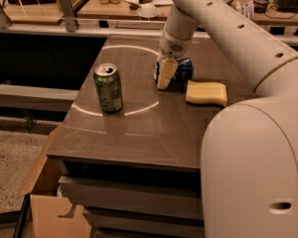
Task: Place pepsi can upright
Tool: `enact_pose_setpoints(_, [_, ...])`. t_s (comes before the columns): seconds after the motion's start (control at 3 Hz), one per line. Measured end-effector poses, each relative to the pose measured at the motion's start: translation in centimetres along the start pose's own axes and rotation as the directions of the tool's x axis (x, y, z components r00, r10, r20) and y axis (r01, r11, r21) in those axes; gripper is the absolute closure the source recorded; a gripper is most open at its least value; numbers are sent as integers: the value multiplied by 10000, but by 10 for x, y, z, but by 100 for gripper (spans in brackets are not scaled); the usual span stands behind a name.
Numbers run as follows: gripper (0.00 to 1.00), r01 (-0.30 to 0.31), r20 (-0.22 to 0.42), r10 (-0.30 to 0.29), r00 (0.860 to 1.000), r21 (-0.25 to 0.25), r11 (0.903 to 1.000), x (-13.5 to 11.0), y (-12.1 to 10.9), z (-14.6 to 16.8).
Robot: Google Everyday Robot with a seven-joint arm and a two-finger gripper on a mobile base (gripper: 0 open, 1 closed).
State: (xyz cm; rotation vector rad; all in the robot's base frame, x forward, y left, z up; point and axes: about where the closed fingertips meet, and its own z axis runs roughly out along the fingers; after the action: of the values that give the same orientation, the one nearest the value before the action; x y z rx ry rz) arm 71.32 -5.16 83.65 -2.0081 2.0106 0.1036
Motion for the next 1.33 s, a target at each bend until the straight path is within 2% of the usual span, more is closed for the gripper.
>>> enact_pose_setpoints(0.33, [62,212,-23,-212,9998,-33,9998,0,-1,-5])
enact_pose_setpoints(0.67, [86,432,727,-474,9962,587,9973,-11,-5,-49])
enact_pose_setpoints(1.0, [100,-58,2505,-232,9678,1143,9934,-19,-9,-90])
enact_pose_setpoints(1.33, [100,-1307,5170,706,8530,805,9882,-14,-8,-113])
